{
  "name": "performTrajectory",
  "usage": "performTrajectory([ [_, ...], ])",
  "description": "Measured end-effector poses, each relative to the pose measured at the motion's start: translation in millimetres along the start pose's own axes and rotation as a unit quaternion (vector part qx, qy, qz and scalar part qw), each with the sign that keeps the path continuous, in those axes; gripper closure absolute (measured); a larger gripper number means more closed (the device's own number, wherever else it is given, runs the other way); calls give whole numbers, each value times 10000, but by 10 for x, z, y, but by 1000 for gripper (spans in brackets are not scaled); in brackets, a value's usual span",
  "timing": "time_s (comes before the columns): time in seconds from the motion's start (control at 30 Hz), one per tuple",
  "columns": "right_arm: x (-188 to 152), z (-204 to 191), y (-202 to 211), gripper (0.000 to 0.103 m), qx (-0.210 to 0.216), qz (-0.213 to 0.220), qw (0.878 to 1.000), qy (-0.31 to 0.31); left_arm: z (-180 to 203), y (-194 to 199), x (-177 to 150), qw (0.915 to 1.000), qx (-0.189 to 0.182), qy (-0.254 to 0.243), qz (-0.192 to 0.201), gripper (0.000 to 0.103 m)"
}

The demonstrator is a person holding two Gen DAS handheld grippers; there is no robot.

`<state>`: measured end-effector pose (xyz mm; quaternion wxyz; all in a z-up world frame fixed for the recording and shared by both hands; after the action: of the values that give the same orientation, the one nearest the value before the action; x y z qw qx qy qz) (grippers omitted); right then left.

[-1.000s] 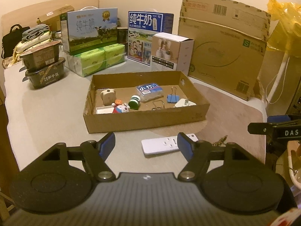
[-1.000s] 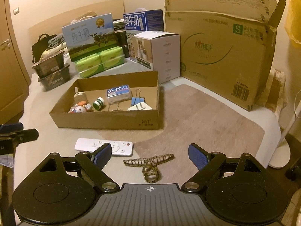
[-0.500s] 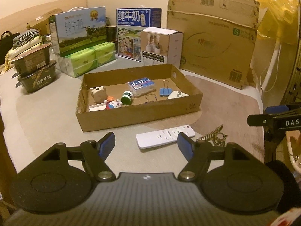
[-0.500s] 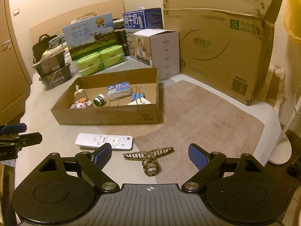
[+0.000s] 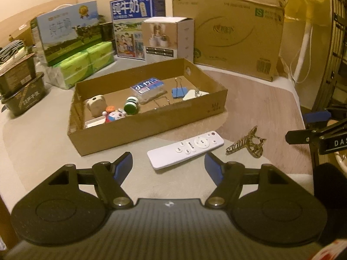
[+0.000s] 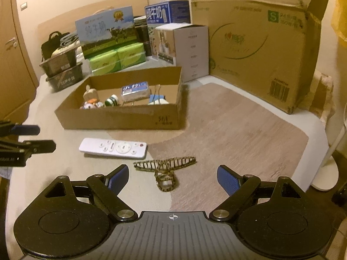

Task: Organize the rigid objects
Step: 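Grasp the leopard-print hair claw clip with the right tool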

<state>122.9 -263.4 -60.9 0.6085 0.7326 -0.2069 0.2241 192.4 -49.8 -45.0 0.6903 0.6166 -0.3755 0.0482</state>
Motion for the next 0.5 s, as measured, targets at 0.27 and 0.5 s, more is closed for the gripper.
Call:
performTrajectory([
  [0.27,-37,-23,-294,15,67,-42,9998,179,24,-326,48,9994,-90,-321,-121,33],
  [0.5,-111,-58,-588,21,62,-111,9992,378,-10,-578,53,9989,-206,-366,-219,33],
])
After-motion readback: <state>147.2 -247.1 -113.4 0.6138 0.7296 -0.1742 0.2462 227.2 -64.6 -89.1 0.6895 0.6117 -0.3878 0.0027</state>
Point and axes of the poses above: each gripper's, at about its wrist camera, not at the fingertips, and y roughly against the way its jaws point, z to its right, x to its top, the point moved 8 cm from there along -y, roughly the way its jaws point, and after that the axes turned 12 degrees about -z, right-handed, at the moved point
